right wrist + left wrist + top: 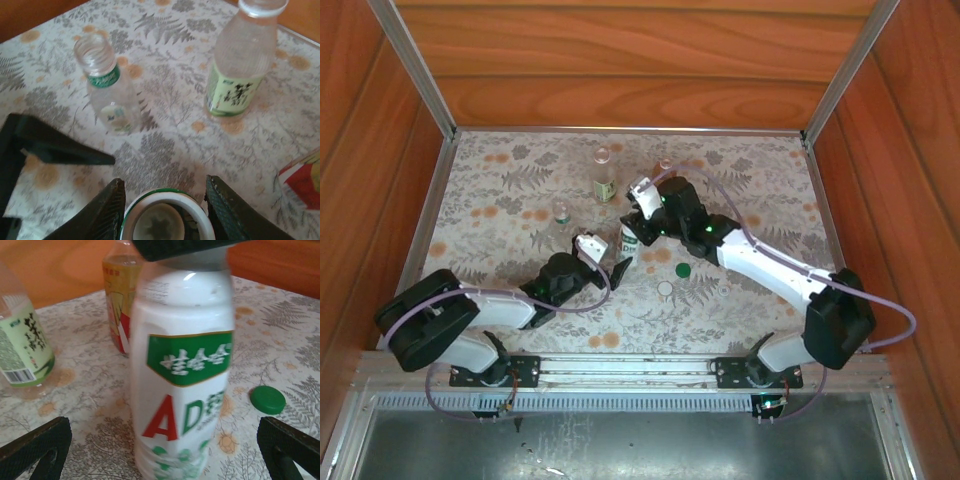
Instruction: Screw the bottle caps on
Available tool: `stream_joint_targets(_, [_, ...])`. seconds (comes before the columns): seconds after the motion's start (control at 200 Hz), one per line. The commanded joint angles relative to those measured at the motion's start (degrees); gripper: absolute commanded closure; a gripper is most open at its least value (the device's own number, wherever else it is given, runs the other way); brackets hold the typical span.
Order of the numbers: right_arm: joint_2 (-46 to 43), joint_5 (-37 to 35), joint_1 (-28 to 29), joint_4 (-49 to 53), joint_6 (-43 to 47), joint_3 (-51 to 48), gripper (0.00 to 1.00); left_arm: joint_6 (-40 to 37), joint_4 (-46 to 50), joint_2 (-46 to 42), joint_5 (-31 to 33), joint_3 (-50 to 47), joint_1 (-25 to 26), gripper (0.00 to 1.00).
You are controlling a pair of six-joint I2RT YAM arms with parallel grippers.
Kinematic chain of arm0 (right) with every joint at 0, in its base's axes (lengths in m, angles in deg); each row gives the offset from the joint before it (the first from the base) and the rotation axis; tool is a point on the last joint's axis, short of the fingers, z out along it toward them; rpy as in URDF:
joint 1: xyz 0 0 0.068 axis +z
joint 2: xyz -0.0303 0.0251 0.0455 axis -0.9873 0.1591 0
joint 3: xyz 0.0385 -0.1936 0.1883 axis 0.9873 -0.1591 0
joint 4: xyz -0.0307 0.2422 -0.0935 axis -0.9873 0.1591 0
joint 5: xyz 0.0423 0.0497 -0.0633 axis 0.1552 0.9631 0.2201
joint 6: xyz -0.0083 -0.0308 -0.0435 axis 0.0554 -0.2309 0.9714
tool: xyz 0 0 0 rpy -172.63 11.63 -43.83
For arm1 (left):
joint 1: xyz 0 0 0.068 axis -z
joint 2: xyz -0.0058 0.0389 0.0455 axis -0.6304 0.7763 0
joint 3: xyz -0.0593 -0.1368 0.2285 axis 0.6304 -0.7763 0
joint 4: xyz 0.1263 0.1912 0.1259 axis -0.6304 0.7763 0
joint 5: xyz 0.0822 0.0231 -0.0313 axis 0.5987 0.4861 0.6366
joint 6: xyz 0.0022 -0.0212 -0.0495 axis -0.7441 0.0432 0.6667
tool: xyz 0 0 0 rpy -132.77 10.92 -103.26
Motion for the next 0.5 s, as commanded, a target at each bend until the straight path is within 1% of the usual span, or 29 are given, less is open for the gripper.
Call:
stream_joint_targets(0.0, [-3.45, -1.46, 2.11, 1.1, 0.3, -2.63, 0.58, -0.77, -11.12, 3.16, -4.52, -1.41, -0.49, 0.01])
stream_joint_targets(0.105, [-5.06, -2.1, 3.41, 0.19, -1.4, -4.82, 0.58, -1.44, -13.35, 5.78, -7.33, -0.23, -0.38, 0.01])
stream_joint_targets(0.19, [-5.18, -4.44, 4.45, -0.17, -2.25, -5.6, 0.58, -1.82, -16.13, 7.76, -8.84, 0.17, -0.25, 0.02])
stream_joint_targets(0.37, [-4.21, -5.29, 5.49, -0.87, -2.76, -5.67, 0.57, -2.63, -22.77, 12.83, -9.57, 0.62, -0.33, 0.06])
stream_joint_targets(0.495, [-3.39, -5.78, 5.95, -0.63, -2.65, -5.28, 0.57, -3.29, -22.83, 14.4, -10.16, 1.56, -0.43, 0.09])
